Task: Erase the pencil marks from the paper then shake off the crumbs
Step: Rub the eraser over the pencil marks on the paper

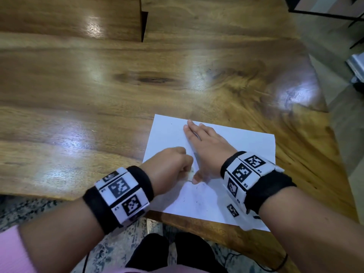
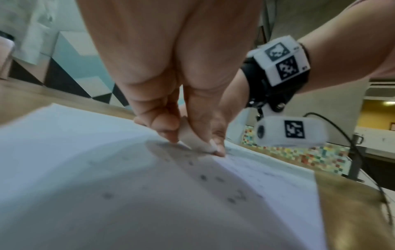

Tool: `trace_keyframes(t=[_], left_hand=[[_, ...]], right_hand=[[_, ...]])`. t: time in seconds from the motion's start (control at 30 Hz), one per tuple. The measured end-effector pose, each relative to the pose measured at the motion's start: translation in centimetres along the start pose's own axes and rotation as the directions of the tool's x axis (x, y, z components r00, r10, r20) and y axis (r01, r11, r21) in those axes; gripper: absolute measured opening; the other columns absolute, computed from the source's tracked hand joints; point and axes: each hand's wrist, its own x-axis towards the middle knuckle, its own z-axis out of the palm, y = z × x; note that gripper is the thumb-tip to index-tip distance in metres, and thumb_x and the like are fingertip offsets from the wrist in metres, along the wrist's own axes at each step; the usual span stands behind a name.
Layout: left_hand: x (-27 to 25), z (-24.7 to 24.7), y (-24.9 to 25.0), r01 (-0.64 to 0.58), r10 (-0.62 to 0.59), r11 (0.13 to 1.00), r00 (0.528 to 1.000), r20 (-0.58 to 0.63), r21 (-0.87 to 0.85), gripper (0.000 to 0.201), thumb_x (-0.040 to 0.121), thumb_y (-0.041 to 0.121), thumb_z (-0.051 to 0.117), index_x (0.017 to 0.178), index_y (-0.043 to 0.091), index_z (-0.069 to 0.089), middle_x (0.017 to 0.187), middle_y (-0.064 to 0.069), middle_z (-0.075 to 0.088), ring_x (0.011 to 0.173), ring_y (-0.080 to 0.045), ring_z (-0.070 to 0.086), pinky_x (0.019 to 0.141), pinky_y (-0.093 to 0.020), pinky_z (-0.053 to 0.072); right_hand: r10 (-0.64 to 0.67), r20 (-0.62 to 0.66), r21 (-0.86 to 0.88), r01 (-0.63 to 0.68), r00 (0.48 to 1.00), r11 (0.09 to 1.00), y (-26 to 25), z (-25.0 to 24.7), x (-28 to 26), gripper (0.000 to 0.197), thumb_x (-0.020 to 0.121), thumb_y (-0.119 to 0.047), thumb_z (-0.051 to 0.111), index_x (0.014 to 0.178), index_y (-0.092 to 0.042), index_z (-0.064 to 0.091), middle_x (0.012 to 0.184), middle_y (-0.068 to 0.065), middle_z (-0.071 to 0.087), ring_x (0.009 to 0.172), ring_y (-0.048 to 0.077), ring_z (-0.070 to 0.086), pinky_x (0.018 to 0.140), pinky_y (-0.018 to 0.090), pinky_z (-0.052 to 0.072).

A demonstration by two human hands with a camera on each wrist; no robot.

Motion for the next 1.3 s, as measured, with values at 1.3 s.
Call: trace_keyframes(t=[1.3], left_hand=[[9.4,-8.0,-3.3,0.411,-0.387,0.912,0.858,-0.339,-0.001,0.020,0.082,0.002,0.052,0.097,0.006,0.065,0.104,-0.019,0.063,0.100,-0.035,0.057,0.087,-0.037,0.047]], right_hand=[[0.305,-0.252,0.339,-0.212,0.918,0.917,3.4,1.7,-5.7,0.066,0.090,-0.030,0.060,0.147,-0.019,0.027,0.152,-0.001,0.018,0.138,0.016,0.013,0.111,0.025,0.019]])
